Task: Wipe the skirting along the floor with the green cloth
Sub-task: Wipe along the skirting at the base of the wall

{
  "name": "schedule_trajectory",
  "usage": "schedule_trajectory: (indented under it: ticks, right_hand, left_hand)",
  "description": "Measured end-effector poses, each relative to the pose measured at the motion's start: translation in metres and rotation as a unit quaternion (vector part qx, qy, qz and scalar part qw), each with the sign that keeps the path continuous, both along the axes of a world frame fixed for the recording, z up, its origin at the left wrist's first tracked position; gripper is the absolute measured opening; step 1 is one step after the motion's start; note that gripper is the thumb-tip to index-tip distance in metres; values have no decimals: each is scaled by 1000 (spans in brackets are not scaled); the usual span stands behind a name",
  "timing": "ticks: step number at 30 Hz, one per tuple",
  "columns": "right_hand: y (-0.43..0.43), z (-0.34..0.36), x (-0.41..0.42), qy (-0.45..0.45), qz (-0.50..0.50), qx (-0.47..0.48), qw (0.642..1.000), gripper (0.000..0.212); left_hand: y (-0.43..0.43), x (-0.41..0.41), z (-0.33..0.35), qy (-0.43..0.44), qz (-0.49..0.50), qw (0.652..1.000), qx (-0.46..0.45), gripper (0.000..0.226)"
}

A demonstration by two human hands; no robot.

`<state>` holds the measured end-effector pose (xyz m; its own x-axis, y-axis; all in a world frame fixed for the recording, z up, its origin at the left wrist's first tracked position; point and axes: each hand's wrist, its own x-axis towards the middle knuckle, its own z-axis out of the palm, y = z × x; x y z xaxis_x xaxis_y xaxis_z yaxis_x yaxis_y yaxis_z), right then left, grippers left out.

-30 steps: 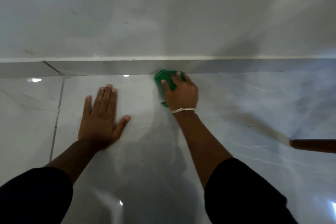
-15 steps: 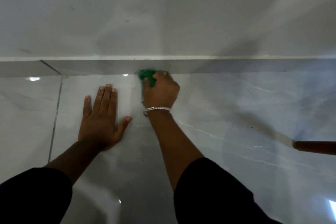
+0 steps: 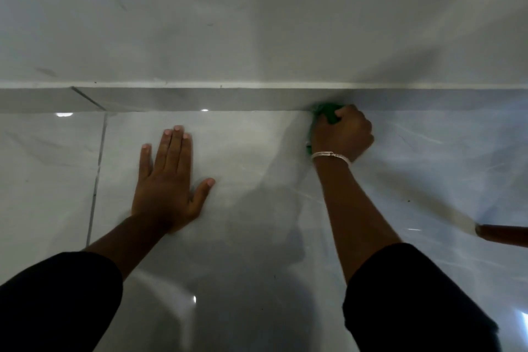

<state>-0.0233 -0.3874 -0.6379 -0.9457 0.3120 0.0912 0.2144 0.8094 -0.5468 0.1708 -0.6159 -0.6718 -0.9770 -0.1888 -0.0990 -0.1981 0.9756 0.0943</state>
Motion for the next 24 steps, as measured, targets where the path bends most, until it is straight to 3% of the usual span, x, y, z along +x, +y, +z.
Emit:
schedule_trajectory:
  ticks: [6, 11, 14, 19, 24]
  right_hand:
    - [-132, 6, 67, 21, 148, -16, 989, 21]
    - [-103, 8, 54, 27, 269, 38, 962, 21]
    - [-48, 5, 26, 26, 226, 64, 972, 19]
    - [42, 7, -14, 12, 47, 45, 998, 16]
    - [20, 8, -14, -11, -23, 40, 999, 12]
  left_hand:
    - [0, -3, 2, -1, -3, 1000, -1, 90]
    - [-1, -2, 4, -12, 3, 1000, 2, 92]
    - [-2, 1, 2, -14, -2, 1000, 2, 91]
    - [-2, 0, 2, -18, 4, 1000, 3, 93]
    - [-2, 0, 0, -6, 6, 1000, 7, 93]
